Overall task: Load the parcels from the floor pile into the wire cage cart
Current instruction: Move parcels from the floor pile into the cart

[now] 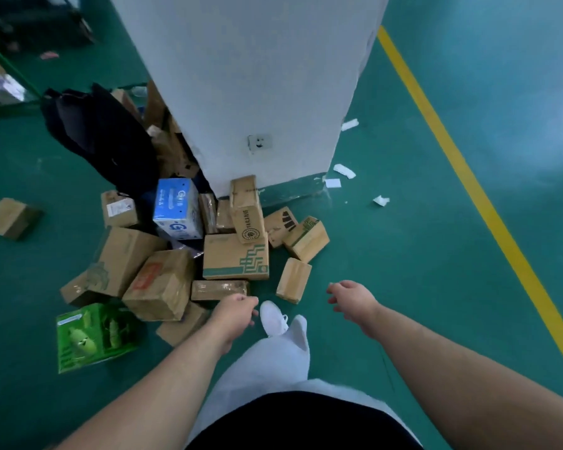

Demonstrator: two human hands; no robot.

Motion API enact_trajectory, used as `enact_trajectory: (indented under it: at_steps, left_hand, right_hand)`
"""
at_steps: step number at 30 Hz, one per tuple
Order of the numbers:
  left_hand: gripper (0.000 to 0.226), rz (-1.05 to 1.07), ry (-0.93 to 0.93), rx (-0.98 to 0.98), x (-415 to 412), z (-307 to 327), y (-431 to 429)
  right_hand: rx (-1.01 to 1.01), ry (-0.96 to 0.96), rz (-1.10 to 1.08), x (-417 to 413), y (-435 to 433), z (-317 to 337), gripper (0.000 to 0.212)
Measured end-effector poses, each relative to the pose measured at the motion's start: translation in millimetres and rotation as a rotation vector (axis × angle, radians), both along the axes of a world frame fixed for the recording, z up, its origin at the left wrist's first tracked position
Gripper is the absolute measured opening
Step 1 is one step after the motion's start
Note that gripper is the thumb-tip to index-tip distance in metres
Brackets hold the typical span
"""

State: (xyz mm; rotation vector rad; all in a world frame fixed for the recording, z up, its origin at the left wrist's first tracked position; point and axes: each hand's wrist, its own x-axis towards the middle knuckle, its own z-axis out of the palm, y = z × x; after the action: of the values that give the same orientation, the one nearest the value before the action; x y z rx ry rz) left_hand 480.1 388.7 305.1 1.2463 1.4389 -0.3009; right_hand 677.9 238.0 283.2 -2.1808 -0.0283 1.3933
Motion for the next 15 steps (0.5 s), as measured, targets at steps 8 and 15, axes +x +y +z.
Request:
enact_trajectory:
  at_steps: [8, 15]
  left_hand:
    - [0.018, -0.042, 0.018, -0.125, 111, -123, 86]
    - [0.018, 0.065, 0.004, -0.280, 198, -265, 133]
  right_hand:
    - [-0.203, -0.039, 0.171, 53, 54, -92, 0.029]
    - [-0.350, -0.053, 0.576, 134, 104, -230, 0.047]
